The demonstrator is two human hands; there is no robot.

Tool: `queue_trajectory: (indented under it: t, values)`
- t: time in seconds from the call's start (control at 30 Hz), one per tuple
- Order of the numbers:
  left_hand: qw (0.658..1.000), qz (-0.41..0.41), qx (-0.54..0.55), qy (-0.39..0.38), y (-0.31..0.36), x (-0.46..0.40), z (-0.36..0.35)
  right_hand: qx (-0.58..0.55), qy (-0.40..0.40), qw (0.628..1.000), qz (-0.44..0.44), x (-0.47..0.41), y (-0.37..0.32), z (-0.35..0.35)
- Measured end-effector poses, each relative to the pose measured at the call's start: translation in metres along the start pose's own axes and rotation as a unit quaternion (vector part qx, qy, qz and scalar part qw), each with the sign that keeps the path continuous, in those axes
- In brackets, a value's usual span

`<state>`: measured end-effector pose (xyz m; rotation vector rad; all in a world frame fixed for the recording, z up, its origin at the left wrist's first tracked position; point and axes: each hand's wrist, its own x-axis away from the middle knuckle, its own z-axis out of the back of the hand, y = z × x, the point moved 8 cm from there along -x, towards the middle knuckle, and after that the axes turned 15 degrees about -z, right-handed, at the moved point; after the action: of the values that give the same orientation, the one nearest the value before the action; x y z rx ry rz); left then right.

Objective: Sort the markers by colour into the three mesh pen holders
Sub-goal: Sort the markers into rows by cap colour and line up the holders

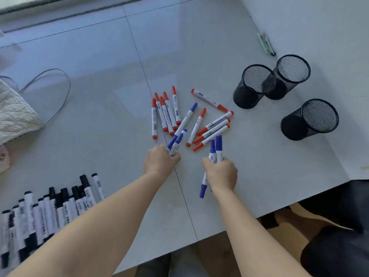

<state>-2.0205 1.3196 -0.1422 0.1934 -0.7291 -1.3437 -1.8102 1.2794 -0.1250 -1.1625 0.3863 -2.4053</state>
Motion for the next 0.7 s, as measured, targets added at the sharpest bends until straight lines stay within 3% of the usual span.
queue_trajectory:
  t: [0.27, 0.5, 0.7]
  values:
    - [0.982, 0.126, 0.116, 0.077, -0.052, 0.032, 0.026, -0.033, -0.079, 0.996, 0.031, -0.009, -0.099, -0.034]
    - [0.954, 0.198, 0.180, 0.138, -0.091, 0.050, 0.039, 0.088, -0.022, 0.995, 0.039, -0.029, -0.128, -0.061]
    - [0.946, 0.189, 0.209, 0.159, -0.098, 0.060, 0.035, 0.139, -0.009, 0.989, 0.047, -0.027, -0.139, -0.074]
